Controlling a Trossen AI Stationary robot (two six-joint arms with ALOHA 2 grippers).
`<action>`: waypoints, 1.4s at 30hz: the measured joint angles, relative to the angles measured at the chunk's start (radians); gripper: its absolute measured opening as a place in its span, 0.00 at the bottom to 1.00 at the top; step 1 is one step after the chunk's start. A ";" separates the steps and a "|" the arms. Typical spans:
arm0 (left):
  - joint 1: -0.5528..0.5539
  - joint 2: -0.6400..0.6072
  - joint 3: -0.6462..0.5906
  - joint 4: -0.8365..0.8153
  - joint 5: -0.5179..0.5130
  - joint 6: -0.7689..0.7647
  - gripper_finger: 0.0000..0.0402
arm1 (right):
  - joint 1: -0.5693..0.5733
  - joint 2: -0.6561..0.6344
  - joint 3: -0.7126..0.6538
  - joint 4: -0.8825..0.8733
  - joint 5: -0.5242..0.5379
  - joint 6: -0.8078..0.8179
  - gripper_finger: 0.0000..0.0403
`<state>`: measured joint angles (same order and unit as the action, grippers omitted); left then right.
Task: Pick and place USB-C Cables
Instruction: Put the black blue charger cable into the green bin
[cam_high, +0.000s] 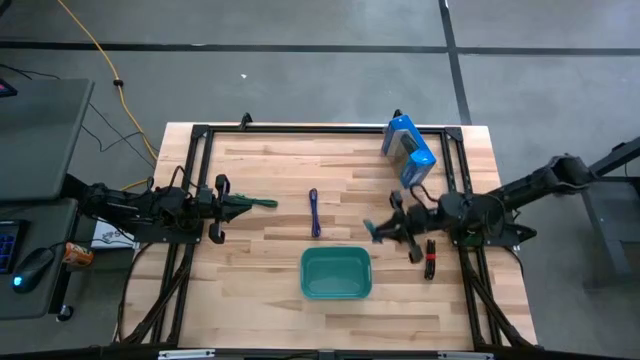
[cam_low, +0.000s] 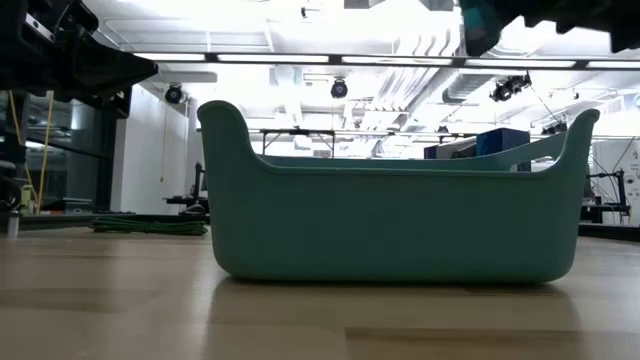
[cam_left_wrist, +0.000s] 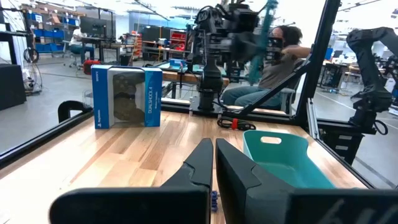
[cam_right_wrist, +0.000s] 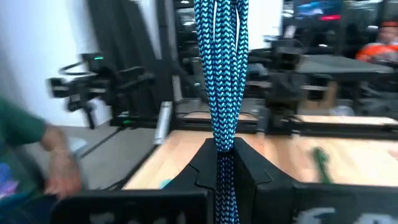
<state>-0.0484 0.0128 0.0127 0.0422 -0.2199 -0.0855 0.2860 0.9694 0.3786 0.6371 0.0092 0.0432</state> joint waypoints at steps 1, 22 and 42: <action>0.000 0.000 0.000 0.000 0.000 0.000 0.00 | 0.022 0.009 0.000 0.010 0.012 -0.013 0.01; 0.000 0.000 0.000 0.000 0.000 0.000 0.00 | 0.077 0.444 0.558 -0.627 0.115 -0.009 0.01; 0.000 0.000 0.000 0.000 0.000 0.000 0.00 | 0.077 0.870 0.891 -1.042 -0.050 0.120 0.01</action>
<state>-0.0486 0.0128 0.0128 0.0422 -0.2199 -0.0856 0.3630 1.8391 1.2697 -0.4052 -0.0410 0.1633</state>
